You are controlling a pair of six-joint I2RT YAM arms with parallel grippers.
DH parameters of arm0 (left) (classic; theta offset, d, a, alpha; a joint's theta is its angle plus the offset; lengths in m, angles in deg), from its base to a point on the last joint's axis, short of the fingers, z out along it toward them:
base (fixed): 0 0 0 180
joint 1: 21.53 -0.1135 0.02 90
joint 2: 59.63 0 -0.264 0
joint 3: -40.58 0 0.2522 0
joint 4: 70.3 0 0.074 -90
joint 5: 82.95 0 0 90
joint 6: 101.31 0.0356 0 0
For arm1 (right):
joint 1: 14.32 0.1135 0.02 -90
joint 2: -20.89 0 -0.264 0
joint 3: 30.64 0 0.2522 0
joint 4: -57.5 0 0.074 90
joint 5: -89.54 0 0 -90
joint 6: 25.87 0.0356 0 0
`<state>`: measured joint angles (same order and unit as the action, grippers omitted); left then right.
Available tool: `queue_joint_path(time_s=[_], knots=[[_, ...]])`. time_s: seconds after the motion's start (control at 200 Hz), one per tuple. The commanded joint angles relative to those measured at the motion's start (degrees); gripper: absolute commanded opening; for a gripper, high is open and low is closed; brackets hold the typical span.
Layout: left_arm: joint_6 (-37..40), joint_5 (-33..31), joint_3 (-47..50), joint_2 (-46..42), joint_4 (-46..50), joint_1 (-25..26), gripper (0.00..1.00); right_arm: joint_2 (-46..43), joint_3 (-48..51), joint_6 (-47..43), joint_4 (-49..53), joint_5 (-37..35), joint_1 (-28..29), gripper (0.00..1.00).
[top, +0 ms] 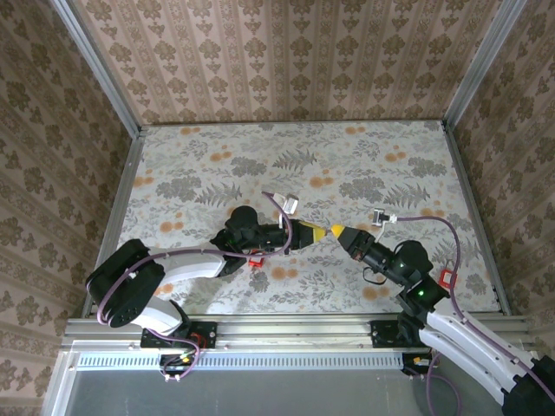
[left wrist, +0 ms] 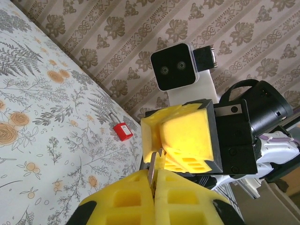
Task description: Unlock with the key
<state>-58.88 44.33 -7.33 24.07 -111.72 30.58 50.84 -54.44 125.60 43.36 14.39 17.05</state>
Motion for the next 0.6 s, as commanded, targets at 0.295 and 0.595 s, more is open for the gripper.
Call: queue_joint_path(time_s=[0.295,0.595], knots=[[14.70,-7.44,-1.16,-8.81,15.46,-2.79,0.00,-5.17,-23.66,-6.36,63.44,-21.62,-3.18,0.90],[18.96,-6.86,0.91,-12.91,20.08,-3.92,0.00,14.53,-43.01,-4.64,103.05,-41.79,-13.34,0.94]])
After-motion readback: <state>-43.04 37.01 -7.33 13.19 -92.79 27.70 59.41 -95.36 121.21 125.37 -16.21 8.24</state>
